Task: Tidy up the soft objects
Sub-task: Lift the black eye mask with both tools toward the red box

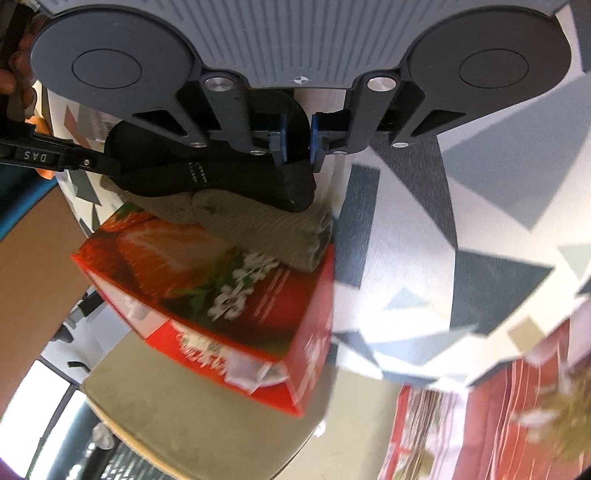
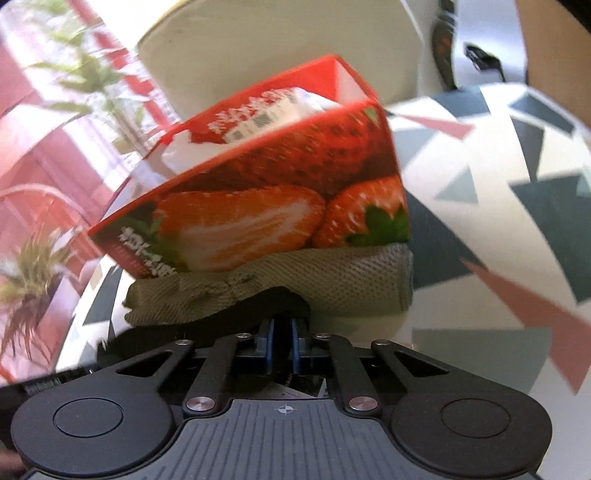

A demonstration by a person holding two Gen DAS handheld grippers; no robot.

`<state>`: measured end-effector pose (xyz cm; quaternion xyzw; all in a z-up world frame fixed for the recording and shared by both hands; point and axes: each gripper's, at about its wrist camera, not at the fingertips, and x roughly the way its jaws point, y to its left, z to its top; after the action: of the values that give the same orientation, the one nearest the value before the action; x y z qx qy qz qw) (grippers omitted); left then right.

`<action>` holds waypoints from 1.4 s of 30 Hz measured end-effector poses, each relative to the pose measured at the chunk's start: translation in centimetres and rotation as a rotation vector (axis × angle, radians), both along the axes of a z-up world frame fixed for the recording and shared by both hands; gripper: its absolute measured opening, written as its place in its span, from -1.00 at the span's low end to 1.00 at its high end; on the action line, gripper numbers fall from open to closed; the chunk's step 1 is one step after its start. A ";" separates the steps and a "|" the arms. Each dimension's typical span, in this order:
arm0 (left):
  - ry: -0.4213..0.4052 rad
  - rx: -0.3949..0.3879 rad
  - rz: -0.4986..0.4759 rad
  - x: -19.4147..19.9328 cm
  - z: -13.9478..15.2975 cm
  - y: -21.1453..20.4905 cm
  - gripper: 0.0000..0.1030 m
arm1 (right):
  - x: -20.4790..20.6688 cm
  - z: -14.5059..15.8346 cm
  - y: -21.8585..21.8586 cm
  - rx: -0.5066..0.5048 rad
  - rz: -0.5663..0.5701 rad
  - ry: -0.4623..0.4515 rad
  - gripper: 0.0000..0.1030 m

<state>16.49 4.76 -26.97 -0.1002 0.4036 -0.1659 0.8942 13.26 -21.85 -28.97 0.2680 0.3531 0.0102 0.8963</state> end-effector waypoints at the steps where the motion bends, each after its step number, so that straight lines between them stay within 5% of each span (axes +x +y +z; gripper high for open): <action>1: -0.013 0.006 -0.006 -0.2 0.5 -0.1 -0.77 | -0.1 0.4 0.2 -0.019 0.013 -0.011 -0.84; 15: -0.243 0.058 -0.107 -0.9 10.0 -1.0 -0.81 | -2.2 7.6 0.4 -0.143 0.132 -0.221 -0.86; 26: -0.425 0.157 -0.098 4.1 13.1 -4.7 -0.82 | 2.9 11.8 -1.5 -0.152 0.057 -0.325 -0.87; 32: -0.400 0.166 -0.074 8.4 12.6 -7.6 -0.82 | 7.5 12.1 -2.1 -0.228 0.022 -0.327 -0.87; 42: -0.175 0.246 -0.136 13.7 7.5 -10.6 -0.82 | 12.5 7.8 -3.5 -0.233 0.020 -0.168 -0.88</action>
<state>30.17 -5.84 -19.51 0.0522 0.3473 -0.1835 0.9182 25.79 -25.35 -21.16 0.1570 0.2783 0.0005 0.9476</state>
